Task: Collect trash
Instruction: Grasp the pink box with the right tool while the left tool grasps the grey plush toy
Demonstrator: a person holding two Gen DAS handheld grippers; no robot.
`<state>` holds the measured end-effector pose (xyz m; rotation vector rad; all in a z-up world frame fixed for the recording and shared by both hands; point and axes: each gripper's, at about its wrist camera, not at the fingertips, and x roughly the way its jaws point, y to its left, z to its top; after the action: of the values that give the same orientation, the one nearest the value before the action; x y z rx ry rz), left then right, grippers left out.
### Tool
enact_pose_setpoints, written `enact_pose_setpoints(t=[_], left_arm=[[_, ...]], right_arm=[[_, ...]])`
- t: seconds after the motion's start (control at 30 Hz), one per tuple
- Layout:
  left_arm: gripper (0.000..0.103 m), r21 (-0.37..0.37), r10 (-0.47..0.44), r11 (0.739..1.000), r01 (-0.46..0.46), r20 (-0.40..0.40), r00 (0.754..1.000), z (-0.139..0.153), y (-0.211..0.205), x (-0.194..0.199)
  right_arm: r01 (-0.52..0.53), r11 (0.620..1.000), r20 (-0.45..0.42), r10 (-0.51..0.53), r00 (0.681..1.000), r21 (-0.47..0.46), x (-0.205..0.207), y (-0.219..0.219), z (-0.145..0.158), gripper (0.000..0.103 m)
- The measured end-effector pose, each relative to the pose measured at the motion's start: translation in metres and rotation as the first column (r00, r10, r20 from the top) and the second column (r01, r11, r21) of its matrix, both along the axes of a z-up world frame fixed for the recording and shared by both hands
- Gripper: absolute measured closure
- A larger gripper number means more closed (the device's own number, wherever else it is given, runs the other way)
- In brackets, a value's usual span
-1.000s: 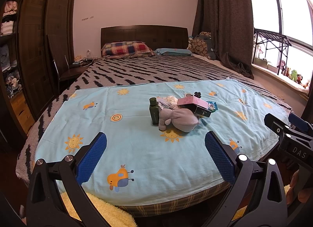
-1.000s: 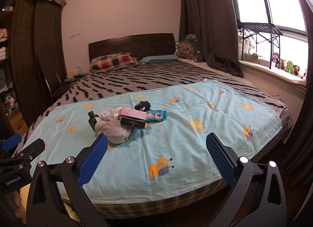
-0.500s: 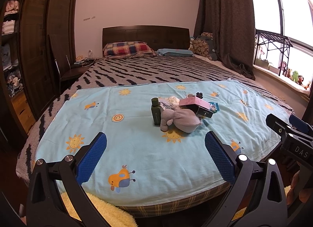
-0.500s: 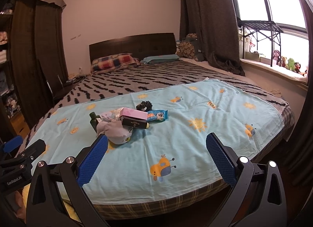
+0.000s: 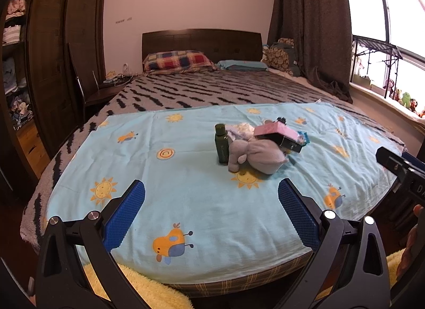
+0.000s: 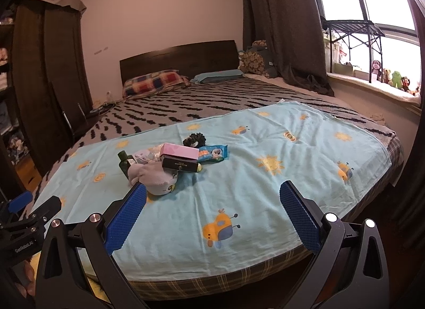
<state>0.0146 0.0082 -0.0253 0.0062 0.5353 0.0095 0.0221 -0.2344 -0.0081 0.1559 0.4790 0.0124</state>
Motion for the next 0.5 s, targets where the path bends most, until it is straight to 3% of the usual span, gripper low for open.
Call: enact_pose_setpoints(t=[0.33,0.5], left_arm=[[0.008,0.043,0.008,0.999,-0.005,-0.07,0.998,-0.029,0.009,0.036],[0.008,0.039,-0.012,0.999,0.016,-0.095,0.995,-0.035,0.008,0.057]], right_arm=[[-0.008,0.999,-0.121,0.012,0.993,0.039,0.046,0.007,-0.044,0.003],[-0.075,0.994,-0.094,0.082,0.992,0.08,0.071,0.015,-0.051,0.003]])
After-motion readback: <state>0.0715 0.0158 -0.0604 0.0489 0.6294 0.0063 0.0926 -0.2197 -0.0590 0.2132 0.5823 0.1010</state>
